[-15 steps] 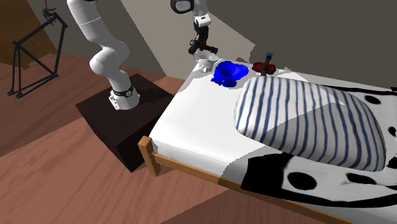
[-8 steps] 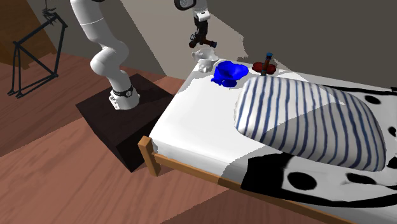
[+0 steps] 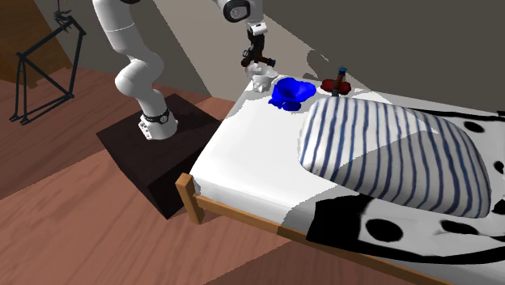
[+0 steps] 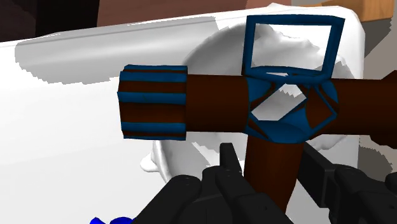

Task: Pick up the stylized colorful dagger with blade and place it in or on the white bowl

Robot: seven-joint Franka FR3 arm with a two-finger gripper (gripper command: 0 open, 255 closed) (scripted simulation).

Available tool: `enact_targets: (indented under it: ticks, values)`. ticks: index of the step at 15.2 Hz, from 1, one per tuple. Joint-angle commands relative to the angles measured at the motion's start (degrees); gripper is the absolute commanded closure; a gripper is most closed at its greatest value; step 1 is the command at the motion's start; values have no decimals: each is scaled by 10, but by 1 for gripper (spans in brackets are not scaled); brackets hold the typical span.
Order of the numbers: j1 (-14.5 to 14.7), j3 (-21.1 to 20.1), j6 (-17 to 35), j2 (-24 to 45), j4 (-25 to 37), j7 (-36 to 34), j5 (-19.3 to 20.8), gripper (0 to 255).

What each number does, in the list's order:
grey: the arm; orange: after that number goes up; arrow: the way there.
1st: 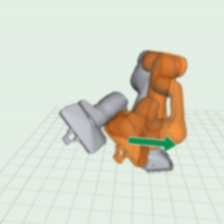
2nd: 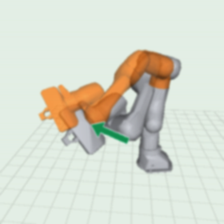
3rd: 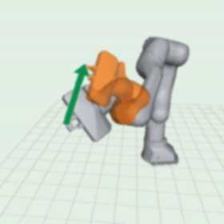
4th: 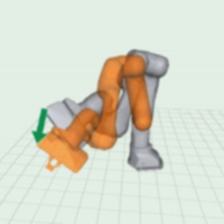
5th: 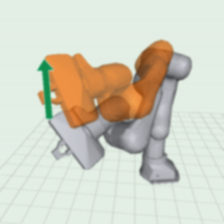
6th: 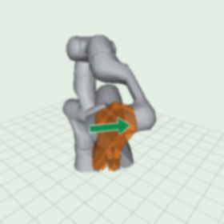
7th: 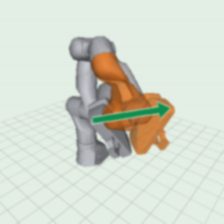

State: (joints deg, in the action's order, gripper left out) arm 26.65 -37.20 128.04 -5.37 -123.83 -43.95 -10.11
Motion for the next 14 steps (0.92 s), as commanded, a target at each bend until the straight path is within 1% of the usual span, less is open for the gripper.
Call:
enact_targets:
  ticks: [1, 4, 12, 13, 14]
  values:
    - [0, -2, 18, 8, -11, -3, 4, 255]
    - [1, -5, 46, 22, -26, -7, 12, 255]
    - [1, -5, 46, 22, -26, -7, 12, 255]
    - [1, -5, 46, 22, -26, -7, 12, 0]
    - [1, -5, 46, 22, -26, -7, 12, 0]
